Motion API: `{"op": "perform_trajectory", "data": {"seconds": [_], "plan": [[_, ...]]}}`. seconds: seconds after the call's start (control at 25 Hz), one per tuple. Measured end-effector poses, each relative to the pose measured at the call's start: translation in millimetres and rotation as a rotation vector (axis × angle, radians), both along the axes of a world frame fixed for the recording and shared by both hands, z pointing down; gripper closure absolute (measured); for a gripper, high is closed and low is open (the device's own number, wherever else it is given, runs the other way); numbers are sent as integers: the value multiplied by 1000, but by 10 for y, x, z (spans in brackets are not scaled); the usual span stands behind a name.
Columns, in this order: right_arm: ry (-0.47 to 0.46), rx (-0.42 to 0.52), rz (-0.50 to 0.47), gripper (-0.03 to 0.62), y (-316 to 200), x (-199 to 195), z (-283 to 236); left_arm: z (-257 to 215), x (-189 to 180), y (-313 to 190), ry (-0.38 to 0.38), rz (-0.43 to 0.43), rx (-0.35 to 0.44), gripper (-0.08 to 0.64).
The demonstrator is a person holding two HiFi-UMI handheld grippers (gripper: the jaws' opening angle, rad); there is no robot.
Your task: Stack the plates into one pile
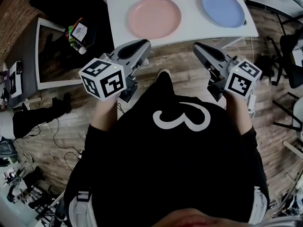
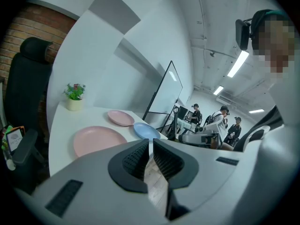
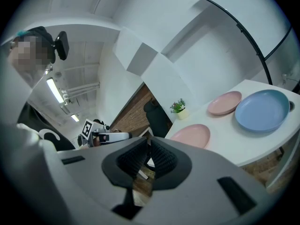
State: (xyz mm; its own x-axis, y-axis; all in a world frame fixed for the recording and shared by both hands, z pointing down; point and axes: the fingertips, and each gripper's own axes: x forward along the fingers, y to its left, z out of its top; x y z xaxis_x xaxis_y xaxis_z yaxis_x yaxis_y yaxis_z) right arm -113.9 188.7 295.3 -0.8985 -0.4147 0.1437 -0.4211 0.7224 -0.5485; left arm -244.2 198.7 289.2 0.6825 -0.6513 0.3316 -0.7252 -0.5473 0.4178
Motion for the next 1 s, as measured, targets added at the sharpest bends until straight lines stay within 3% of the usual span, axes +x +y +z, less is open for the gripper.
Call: {"op": "perform_trajectory", "data": {"seconds": [0.56,0.72,1.0], "plan": [[-8,-48,23,566,-805,-231,59,101,-530,-807,-11,-69,-41,537],[17,-77,36,565,-1066,-303,146,196,-689,-1032,-8,-72,-79,481],[19,-143,76,565,-1411,-388,333,422,-1046,-1350,14,-97,-154,457]]}}
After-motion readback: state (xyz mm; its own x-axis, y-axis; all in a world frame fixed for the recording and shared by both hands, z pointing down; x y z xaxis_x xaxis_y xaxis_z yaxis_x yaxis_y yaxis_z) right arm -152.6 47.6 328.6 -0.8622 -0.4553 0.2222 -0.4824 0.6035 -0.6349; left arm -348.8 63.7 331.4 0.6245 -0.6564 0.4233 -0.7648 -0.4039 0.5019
